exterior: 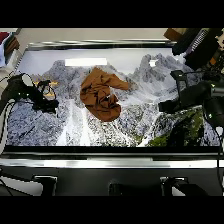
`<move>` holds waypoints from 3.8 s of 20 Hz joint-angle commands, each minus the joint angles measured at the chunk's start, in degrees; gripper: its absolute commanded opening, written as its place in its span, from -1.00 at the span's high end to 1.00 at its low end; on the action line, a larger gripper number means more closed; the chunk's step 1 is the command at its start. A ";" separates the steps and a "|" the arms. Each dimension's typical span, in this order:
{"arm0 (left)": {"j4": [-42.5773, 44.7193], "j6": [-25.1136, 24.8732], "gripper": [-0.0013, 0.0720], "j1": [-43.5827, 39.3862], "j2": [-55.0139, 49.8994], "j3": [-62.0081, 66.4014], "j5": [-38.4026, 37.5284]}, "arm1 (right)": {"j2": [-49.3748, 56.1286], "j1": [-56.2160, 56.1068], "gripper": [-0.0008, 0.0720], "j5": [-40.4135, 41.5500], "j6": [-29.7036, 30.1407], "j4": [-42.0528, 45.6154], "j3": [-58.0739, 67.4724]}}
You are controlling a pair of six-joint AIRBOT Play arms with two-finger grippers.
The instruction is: Fold the clothes and pants, and hang the long-sleeved shirts on hangers.
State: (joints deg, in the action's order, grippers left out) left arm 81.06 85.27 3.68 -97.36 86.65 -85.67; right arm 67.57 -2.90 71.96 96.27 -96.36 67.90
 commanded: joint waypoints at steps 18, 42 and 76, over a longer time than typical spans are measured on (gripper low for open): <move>0.00 0.00 0.93 -0.02 -0.04 -0.02 0.00 | 0.04 -0.04 0.88 -0.02 -0.02 0.00 0.07; -16.48 8.02 -1.00 -19.12 -6.21 1.14 39.74 | 0.04 -0.04 0.24 -2.91 -7.69 -1.97 0.07; -17.75 6.19 -0.80 -5.14 19.12 -10.14 19.82 | -11.26 -0.04 -0.35 7.41 -12.94 -3.32 0.07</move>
State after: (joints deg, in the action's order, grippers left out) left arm 67.72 97.34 -14.28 -81.06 81.10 -70.57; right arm 56.40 -2.90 79.94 83.11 -99.26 67.90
